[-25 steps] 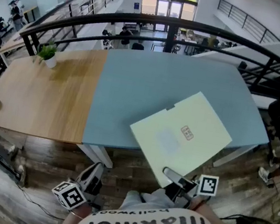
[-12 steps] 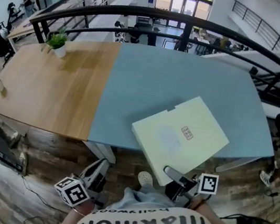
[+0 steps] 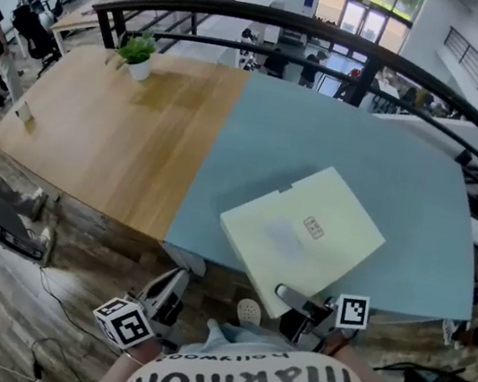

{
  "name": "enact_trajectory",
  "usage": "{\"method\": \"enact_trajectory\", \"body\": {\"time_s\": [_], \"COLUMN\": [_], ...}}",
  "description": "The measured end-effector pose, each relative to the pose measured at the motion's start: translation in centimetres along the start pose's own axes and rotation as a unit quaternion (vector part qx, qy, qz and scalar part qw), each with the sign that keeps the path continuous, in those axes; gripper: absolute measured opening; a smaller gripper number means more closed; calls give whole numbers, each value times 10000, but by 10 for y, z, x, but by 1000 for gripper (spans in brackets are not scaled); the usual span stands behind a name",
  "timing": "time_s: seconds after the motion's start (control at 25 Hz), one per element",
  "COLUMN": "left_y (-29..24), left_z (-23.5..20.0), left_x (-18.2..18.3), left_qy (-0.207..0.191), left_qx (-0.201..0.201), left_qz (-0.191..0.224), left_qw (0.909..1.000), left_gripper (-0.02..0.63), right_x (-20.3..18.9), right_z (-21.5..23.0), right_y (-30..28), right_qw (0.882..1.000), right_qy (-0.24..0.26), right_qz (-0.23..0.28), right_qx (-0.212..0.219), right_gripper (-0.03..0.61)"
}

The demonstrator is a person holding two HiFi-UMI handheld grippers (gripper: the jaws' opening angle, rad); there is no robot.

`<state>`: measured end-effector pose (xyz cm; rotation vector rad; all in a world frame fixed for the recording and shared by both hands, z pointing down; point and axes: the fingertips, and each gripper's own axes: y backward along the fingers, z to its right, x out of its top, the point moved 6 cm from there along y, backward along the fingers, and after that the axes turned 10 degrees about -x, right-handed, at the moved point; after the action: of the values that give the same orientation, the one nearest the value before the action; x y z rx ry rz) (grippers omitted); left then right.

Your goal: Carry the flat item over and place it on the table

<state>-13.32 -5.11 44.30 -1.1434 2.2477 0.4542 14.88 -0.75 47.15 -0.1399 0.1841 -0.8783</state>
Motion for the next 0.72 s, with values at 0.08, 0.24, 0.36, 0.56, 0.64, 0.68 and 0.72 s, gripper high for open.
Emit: {"method": "enact_trajectory", "body": {"time_s": [0.08, 0.24, 0.36, 0.56, 0.64, 0.68, 0.72], "left_y": [-3, -1, -2, 0, 4, 7, 10], "left_z": [-7, -14, -14, -17, -19, -20, -21], "left_x": [5, 8, 5, 7, 9, 9, 9], "left_qy": [17, 134, 207, 251, 249, 246, 248], "left_qx": [95, 424, 628, 856, 960, 1014, 1071], "left_qz": [58, 295, 417, 613, 690, 731, 779], "left_qw": [9999, 9986, 9969, 9941, 9927, 9918, 9909], "left_gripper": [5, 5, 5, 5, 5, 5, 5], "right_x": [8, 21, 27, 31, 30, 30, 29], "right_z": [0, -2, -2, -8, -9, -8, -8], "right_y": [-15, -43, -56, -79, -88, -92, -96], "right_qw": [9998, 9968, 9928, 9845, 9807, 9788, 9768], "right_qy": [-40, -75, 41, 129, 171, 200, 230], "right_qz": [-200, -792, -1197, -1750, -1947, -2039, -2129], "right_qx": [34, -26, -51, 38, 56, 67, 78], "right_gripper": [298, 298, 298, 298, 299, 299, 299]}}
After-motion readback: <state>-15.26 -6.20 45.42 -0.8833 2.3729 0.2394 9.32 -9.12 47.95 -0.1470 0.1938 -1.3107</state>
